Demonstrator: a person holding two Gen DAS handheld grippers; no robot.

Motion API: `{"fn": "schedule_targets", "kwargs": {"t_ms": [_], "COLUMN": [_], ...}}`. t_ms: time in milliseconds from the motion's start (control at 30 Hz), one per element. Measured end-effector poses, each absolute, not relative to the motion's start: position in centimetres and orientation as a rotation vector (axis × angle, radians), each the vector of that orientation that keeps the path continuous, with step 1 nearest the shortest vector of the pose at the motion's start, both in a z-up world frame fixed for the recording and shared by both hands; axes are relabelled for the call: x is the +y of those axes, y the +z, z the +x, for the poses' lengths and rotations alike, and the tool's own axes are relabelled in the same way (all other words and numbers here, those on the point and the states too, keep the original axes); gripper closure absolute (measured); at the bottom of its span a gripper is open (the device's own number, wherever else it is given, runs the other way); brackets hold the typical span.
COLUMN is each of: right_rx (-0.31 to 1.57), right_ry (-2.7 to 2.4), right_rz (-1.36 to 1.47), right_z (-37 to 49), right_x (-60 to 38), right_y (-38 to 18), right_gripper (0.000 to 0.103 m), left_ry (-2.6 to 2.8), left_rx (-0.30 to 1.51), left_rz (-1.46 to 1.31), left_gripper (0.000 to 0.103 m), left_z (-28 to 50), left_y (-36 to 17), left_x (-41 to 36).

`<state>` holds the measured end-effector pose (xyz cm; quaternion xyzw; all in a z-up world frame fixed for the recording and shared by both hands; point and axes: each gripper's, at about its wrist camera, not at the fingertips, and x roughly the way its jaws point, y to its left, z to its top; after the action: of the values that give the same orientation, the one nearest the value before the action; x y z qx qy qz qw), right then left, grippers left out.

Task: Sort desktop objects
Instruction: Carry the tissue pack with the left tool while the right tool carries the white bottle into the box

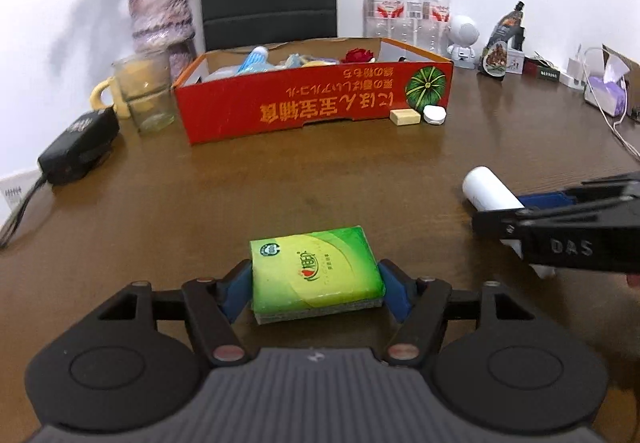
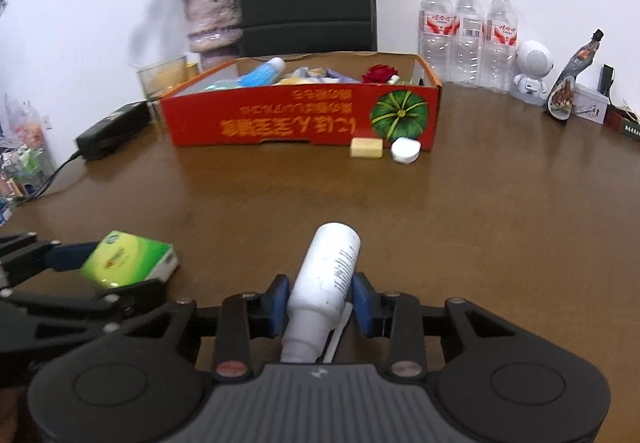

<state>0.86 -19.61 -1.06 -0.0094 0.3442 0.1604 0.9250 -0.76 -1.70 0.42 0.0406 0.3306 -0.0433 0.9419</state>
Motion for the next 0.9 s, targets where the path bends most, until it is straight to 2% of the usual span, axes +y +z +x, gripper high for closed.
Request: {"fn": "schedule_targets", "kwargs": {"t_ms": [33,67,100,133,167,200,233,267,300,500,700,800,900], "right_rx": [0.698,0.693,0.69,0.687,0.686,0.689,0.696,0.706,0.713,0.688,0.506,0.435,0.447], "right_ry": [0.329,0.327,0.322,0.316,0.312,0.31,0.31,0.311,0.313,0.357,0.368,0.372,0.368], "right_rz": [-0.017,-0.014,-0.008,-0.003,0.003,0.012,0.02,0.031,0.04,0.093,0.115,0.113,0.139], "right_z": [0.5,0.3,0.4,0.6,0.8,1.2,1.6,2.0,2.4,3.9,9.0,13.6,19.3], "right_x": [-19.7,-19.8,-19.8,-19.8,-19.8,-19.8,-19.8,-19.8,-19.7,-19.7,-20.3,-19.9,-19.1], "right_y": [-0.9,-0.8,-0.8,-0.7,-0.6,-0.6,-0.7,-0.9,-1.0,0.5,8.0,11.0,11.5], "right_gripper": [0.06,0.044,0.039,0.039,0.039,0.04,0.05,0.072,0.077,0.077,0.077,0.077,0.077], "left_ry": [-0.082,-0.075,-0.069,-0.066,-0.072,-0.076,-0.076,-0.072,-0.065,-0.065,-0.045,-0.046,-0.019], "left_rx": [0.675,0.676,0.676,0.677,0.678,0.679,0.68,0.682,0.673,0.541,0.462,0.506,0.548], "left_rz": [0.079,0.075,0.071,0.066,0.059,0.052,0.048,0.041,0.025,-0.04,-0.041,-0.082,-0.095], "left_gripper": [0.026,0.023,0.022,0.023,0.029,0.037,0.037,0.038,0.038,0.039,0.038,0.038,0.038], "left_z": [-0.7,-0.6,-0.5,-0.4,-0.4,-0.3,-0.3,-0.2,-0.1,2.5,12.5,18.3,23.4], "left_y": [0.4,0.4,0.3,0.3,0.4,0.4,0.5,0.6,0.8,5.9,12.3,12.6,11.5], "left_x": [-1.7,-1.7,-1.7,-1.7,-1.8,-1.8,-1.8,-1.8,-1.6,0.3,3.6,4.8,5.2]}}
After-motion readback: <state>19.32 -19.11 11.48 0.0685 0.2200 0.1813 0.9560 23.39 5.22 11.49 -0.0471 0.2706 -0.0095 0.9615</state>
